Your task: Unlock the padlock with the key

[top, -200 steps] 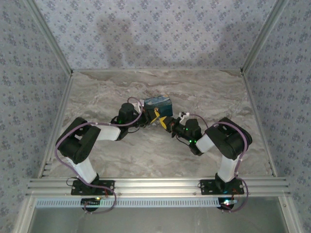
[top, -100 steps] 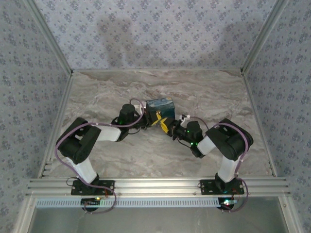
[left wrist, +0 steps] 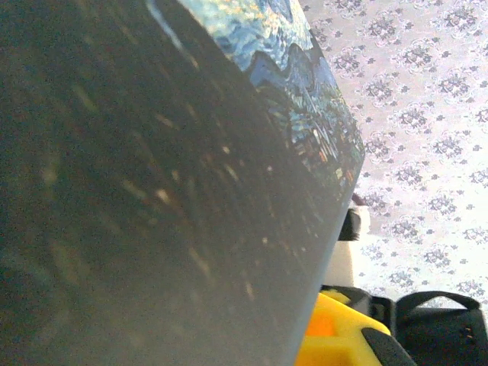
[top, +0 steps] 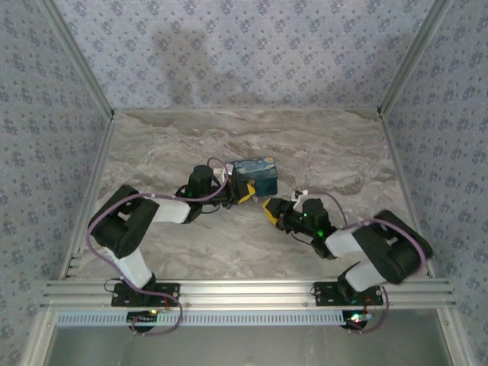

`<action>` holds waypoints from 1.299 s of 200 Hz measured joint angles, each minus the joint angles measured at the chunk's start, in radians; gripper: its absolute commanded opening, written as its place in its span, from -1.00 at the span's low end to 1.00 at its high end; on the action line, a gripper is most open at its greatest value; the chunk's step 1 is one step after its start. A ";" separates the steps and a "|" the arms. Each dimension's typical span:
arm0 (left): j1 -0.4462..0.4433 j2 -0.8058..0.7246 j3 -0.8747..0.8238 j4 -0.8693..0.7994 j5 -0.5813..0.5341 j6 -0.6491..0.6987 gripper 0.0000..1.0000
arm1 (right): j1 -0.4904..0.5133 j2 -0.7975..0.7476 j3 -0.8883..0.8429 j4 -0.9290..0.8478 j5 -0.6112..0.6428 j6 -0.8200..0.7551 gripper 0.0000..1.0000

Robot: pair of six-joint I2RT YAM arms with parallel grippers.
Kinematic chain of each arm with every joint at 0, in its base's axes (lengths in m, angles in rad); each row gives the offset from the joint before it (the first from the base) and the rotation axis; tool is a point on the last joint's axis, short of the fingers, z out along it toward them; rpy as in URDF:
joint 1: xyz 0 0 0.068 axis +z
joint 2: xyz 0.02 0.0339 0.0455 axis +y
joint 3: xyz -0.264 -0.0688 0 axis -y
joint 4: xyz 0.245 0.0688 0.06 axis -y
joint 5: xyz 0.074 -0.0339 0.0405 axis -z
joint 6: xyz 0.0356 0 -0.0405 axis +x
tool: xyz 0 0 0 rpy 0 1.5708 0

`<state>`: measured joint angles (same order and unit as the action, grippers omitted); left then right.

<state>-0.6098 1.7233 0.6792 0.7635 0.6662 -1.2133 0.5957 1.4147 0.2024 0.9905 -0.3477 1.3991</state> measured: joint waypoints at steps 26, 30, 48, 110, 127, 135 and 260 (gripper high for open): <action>0.000 0.000 0.000 0.000 0.001 0.000 -1.00 | 0.030 -0.262 0.099 -0.423 0.063 -0.190 -0.08; 0.000 0.000 0.000 0.000 0.001 0.000 -1.00 | 0.036 -0.295 0.121 -0.483 0.077 -0.218 -0.08; 0.000 0.000 0.000 0.000 0.003 0.000 -1.00 | 0.051 -0.402 0.212 -0.694 0.127 -0.348 -0.09; 0.000 -0.001 0.000 -0.001 0.003 0.000 -1.00 | 0.136 -0.355 0.380 -1.075 0.287 -0.663 -0.15; 0.000 -0.001 0.000 -0.002 0.003 0.000 -1.00 | 0.164 -0.301 0.436 -1.125 0.326 -0.732 -0.16; 0.000 -0.002 0.000 -0.003 0.004 0.000 -1.00 | 0.177 -0.273 0.468 -1.143 0.342 -0.764 -0.17; 0.000 -0.022 0.000 -0.035 0.022 0.000 -1.00 | 0.223 -0.015 0.702 -1.254 0.464 -0.995 -0.10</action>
<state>-0.6098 1.7016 0.6796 0.7288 0.6884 -1.2133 0.8188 1.3994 0.9043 -0.2638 0.1165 0.4038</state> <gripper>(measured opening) 0.096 0.454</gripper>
